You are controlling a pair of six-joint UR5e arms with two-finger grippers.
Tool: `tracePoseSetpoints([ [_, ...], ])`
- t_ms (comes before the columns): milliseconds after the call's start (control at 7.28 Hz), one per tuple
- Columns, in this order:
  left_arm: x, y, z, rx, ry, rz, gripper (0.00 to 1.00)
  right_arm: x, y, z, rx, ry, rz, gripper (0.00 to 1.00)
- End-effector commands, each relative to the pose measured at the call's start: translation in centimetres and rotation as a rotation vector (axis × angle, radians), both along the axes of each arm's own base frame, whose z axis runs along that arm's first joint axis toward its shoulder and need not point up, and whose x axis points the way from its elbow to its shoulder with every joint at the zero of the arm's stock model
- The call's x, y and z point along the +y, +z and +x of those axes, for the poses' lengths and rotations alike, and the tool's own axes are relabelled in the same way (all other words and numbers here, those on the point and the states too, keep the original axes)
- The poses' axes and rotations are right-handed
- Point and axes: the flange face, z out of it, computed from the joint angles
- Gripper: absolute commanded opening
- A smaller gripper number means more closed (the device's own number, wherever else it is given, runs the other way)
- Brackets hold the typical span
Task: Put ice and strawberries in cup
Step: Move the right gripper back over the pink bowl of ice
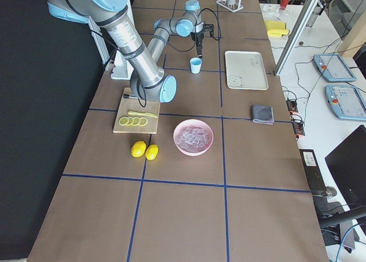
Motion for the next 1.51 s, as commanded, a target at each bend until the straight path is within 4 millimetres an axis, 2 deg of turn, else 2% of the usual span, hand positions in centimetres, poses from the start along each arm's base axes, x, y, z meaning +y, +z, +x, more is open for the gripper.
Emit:
tracePoseSetpoints([
  [0,0.0,0.0,0.0,0.001,0.0,0.0,1.0,-3.5,1.1,5.6,-0.023,-0.028,-0.006,1.0],
  [137,0.0,-0.1,0.0,0.001,0.0,0.0,1.0,-3.8,3.8,9.9,-0.008,-0.069,0.005,1.0],
  [275,0.0,-0.1,0.0,-0.001,0.0,0.002,1.0,-4.2,6.2,15.9,0.028,-0.119,0.058,1.0],
  [412,0.0,-0.2,0.0,0.001,0.0,0.003,1.0,-5.0,8.7,20.9,0.035,-0.178,0.086,1.0],
  [824,0.0,-0.2,0.1,0.001,0.002,0.003,1.0,-3.6,17.5,31.5,0.079,-0.282,0.132,1.0],
  [962,0.0,-0.2,0.1,0.001,0.002,0.005,1.0,-3.4,20.9,34.6,0.071,-0.308,0.153,1.0],
  [1099,0.0,-0.1,0.1,0.001,0.002,0.002,1.0,-2.0,25.5,36.6,0.07,-0.32,0.195,1.0],
  [1236,0.1,0.0,0.1,0.001,0.002,0.0,1.0,-0.6,29.0,37.5,0.055,-0.313,0.222,1.0],
  [1374,0.0,0.0,0.2,0.001,0.003,0.0,1.0,0.4,31.3,38.1,0.059,-0.317,0.213,1.0],
])
